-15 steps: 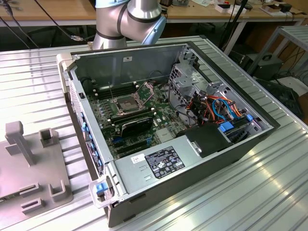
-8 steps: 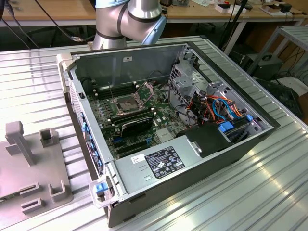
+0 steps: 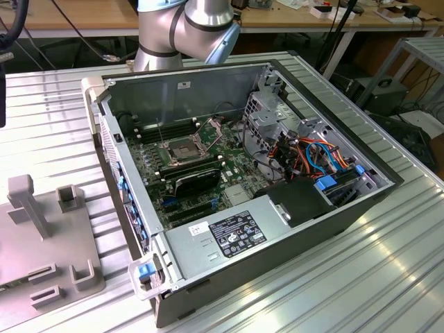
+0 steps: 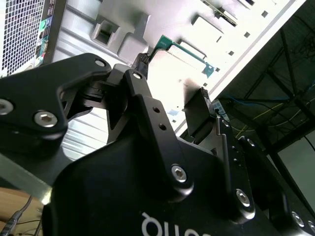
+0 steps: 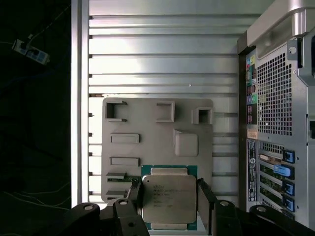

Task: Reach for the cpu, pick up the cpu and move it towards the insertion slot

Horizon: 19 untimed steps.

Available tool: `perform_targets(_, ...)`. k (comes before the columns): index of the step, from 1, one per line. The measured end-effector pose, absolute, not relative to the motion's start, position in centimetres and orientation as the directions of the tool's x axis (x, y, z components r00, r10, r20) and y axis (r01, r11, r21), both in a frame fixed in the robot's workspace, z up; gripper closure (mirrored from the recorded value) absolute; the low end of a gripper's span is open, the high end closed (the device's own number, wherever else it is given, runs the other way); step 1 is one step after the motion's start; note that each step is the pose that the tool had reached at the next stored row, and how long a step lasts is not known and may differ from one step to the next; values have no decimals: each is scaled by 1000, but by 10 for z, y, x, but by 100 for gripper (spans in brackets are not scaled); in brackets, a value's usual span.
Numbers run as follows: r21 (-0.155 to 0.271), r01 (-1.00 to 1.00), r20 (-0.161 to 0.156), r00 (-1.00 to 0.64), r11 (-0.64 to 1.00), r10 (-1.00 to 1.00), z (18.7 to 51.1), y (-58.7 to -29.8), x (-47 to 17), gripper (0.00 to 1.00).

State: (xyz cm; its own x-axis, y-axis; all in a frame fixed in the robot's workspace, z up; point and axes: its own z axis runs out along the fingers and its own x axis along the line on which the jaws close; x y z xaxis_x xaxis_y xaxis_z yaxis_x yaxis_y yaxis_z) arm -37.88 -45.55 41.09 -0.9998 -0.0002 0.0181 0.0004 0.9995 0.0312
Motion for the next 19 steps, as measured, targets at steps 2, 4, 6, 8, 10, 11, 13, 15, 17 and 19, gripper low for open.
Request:
perform_targets(2,31,0,18,-1000,1000,0,411,-456,-378,45)
perform_targets(4,31,0,18,-1000,1000,0,411,-456,-378,45)
perform_targets(6,31,0,18,-1000,1000,0,411,-456,-378,45)
perform_targets(8,31,0,18,-1000,1000,0,411,-456,-377,45)
perform_targets(10,31,0,18,-1000,1000,0,411,-456,-376,45)
perform_targets(11,31,0,18,-1000,1000,0,411,-456,-376,45)
perform_targets(13,31,0,18,-1000,1000,0,411,-456,-375,45)
perform_targets(15,31,0,18,-1000,1000,0,411,-455,-374,45)
perform_targets(17,31,0,18,-1000,1000,0,411,-455,-374,45)
perform_targets(19,31,0,18,-1000,1000,0,411,-456,-372,45)
